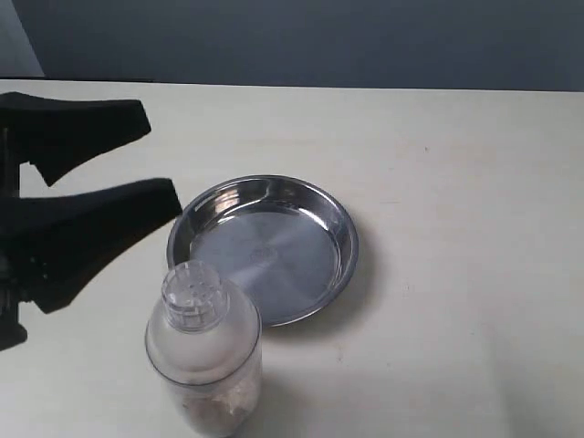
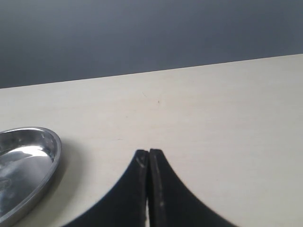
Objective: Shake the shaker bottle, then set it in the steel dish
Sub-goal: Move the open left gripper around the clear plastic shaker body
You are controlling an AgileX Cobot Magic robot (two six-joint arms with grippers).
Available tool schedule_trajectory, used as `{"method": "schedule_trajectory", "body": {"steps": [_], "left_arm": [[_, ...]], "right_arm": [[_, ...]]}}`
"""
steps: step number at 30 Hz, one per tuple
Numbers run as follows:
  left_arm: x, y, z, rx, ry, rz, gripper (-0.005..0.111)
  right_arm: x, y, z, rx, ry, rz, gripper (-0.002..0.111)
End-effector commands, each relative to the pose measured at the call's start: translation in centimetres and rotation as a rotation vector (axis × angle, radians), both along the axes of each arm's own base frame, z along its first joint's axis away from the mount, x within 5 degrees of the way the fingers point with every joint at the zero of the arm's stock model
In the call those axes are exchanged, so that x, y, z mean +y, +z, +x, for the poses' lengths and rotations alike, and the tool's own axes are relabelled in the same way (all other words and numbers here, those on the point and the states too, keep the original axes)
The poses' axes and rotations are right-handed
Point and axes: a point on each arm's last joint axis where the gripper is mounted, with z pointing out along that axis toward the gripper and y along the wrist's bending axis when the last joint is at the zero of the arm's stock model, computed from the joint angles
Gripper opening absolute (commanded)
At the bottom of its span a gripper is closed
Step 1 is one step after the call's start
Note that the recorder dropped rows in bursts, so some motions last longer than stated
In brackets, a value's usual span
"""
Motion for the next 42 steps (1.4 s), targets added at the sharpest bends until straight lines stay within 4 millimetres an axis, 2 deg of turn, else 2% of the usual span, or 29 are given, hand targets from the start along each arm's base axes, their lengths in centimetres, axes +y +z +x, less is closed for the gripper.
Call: {"method": "schedule_trajectory", "body": {"steps": [1,5,9,15,19,26,29,42], "left_arm": [[-0.4,-0.4,0.3,-0.032,-0.075,0.017,0.076],[-0.5,-1.0,0.7,-0.066,-0.105,0.062,0.084],[-0.6,-2.4,1.2,-0.05,-0.115,0.096,0.106],[-0.4,-6.2,1.5,-0.007,-0.075,0.138,0.106],[-0.6,-8.1,1.2,0.039,-0.08,0.159,0.106],[-0.6,-8.5,0.9,0.032,-0.094,0.181,0.106],[-1.3,-8.6,0.6,0.031,-0.136,0.18,0.106],[-1.6,-12.1,0.9,0.112,-0.121,0.233,0.106]], "right_arm": [[0.0,0.1,0.1,-0.009,0.003,-0.006,-0.001],[0.0,0.1,0.1,-0.009,0.003,-0.006,-0.001],[0.0,0.1,0.1,-0.009,0.003,-0.006,-0.001],[0.0,0.0,0.0,-0.008,0.003,-0.006,-0.001],[0.0,0.0,0.0,-0.008,0.003,-0.006,-0.001],[0.0,0.0,0.0,-0.008,0.003,-0.006,-0.001],[0.0,0.0,0.0,-0.008,0.003,-0.006,-0.001],[0.0,0.1,0.1,-0.01,0.003,-0.006,-0.001]]}}
